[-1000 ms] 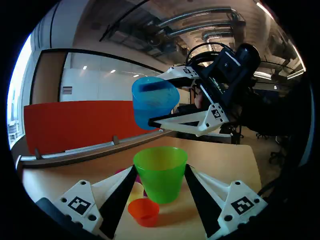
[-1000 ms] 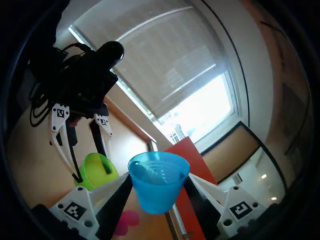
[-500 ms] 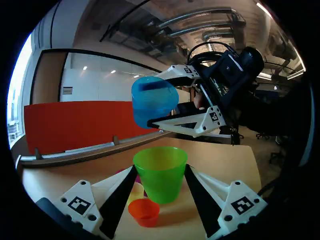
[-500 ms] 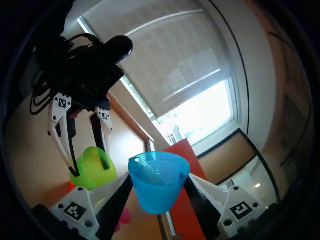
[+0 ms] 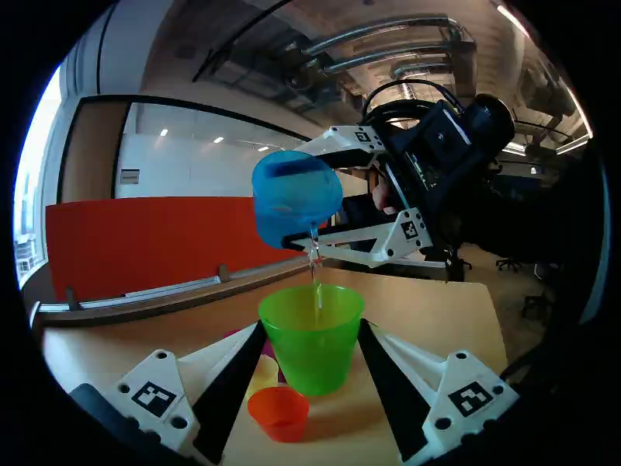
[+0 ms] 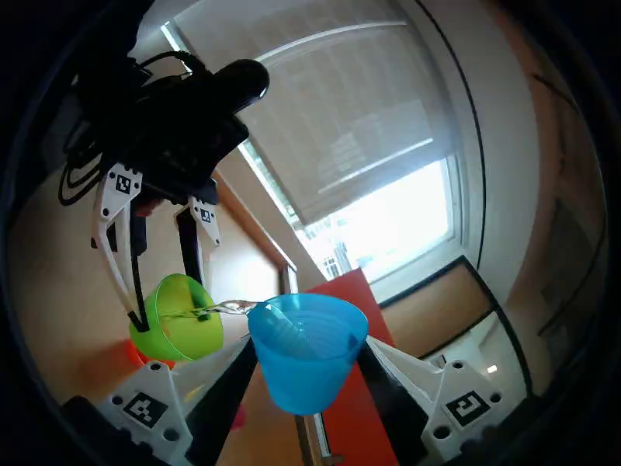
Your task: Pour water
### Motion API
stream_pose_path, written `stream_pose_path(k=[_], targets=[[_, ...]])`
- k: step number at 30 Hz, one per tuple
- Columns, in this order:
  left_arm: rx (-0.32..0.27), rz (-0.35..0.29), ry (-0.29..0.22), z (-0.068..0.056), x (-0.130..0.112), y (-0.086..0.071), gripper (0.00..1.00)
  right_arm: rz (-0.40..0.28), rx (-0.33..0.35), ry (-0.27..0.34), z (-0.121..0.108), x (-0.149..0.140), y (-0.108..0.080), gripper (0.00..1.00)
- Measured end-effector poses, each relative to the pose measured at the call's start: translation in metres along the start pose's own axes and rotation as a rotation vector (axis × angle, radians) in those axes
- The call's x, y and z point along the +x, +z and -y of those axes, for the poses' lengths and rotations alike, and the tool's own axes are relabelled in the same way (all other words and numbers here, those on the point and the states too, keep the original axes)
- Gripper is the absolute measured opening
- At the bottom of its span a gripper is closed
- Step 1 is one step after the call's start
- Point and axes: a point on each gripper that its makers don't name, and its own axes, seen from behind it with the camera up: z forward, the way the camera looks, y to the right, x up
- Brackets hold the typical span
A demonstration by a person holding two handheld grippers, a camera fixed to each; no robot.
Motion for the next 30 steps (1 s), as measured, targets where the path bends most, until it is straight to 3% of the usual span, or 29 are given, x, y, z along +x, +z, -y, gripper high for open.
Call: stream_pose_path(k=[30], targets=[[-0.013,0.003,0.001,-0.0026,-0.0006,0.002,0.85,-0.01,-0.013,-0.046,-0.0083,0.0004,-0.0023,0.88]])
